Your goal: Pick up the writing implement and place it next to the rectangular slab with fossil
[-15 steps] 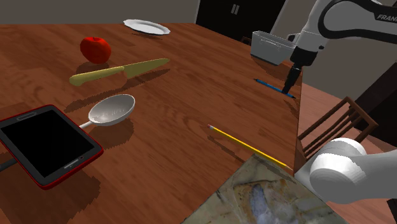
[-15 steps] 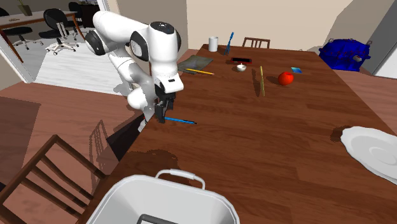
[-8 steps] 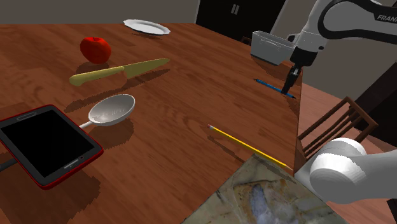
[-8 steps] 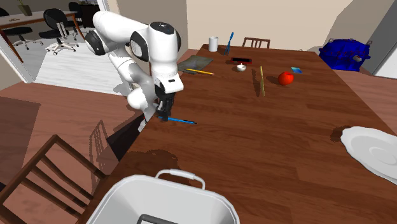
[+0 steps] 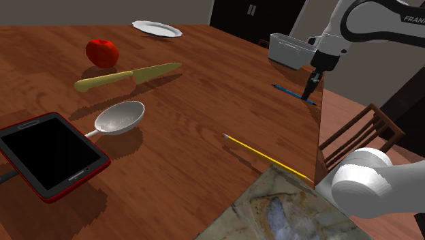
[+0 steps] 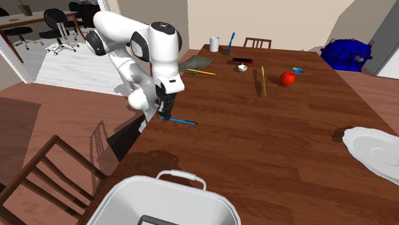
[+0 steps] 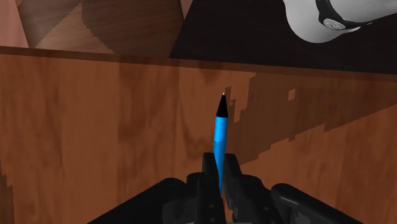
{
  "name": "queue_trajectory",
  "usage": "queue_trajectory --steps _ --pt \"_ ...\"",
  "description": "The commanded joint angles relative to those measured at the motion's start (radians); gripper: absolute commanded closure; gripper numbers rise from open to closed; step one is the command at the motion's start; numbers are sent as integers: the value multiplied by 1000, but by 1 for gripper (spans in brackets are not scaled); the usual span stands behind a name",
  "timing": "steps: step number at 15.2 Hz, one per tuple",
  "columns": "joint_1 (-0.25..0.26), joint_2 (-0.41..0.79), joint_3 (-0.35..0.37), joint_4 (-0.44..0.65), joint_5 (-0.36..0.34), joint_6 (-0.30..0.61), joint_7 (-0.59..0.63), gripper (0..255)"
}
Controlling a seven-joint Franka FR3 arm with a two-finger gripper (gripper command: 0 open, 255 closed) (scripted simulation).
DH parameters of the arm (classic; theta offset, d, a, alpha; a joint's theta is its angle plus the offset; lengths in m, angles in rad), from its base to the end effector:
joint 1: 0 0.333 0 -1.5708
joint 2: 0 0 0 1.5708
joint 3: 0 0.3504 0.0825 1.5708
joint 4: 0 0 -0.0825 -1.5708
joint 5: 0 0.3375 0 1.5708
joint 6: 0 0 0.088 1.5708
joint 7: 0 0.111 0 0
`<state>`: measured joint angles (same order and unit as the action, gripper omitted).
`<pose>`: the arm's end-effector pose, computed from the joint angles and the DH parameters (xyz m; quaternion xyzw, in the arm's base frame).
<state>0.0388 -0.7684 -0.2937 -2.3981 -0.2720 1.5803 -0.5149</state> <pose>0.2281 -0.1220 0.5771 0.9828 0.1783 -0.0442 0.0209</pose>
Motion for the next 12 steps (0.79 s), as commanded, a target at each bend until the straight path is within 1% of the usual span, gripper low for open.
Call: queue_trajectory --steps 1,12 --pt "1 2 2 14 2 -12 -1 255" --pt "10 40 23 185 23 -146 -18 255"
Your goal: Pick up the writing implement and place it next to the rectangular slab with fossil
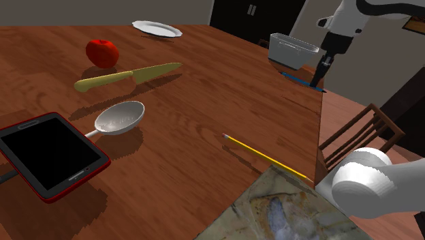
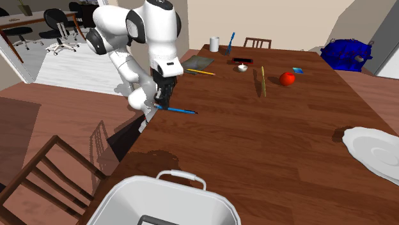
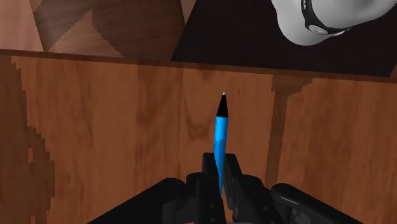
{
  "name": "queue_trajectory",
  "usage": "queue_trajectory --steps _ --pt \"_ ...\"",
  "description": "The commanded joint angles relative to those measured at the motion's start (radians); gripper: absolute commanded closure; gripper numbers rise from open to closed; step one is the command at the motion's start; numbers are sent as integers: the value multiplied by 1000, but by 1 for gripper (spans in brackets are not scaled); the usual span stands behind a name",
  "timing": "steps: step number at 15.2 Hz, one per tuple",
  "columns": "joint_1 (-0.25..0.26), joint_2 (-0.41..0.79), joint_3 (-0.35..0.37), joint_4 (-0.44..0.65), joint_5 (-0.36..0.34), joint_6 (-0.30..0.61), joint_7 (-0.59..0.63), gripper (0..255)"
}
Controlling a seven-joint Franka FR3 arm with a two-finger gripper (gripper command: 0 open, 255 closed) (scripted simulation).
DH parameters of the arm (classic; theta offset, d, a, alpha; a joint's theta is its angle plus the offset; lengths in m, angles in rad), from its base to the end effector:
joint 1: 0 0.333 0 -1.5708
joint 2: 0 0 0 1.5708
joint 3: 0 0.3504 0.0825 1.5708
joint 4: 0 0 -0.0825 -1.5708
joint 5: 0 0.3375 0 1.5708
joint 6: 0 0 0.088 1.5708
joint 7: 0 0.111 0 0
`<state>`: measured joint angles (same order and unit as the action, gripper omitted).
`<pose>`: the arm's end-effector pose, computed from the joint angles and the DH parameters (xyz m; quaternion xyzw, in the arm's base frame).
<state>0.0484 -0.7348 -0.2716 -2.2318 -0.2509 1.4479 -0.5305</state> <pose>0.2286 -0.1215 0.6292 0.9828 0.1783 -0.0440 0.0210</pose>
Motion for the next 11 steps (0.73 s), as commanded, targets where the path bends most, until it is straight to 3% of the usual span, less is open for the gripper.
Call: queue_trajectory --steps 1,6,11 --pt "2 11 3 35 3 -25 -4 255" --pt "5 31 9 104 9 -74 -11 255" --pt "17 -66 120 33 77 -119 100 255"
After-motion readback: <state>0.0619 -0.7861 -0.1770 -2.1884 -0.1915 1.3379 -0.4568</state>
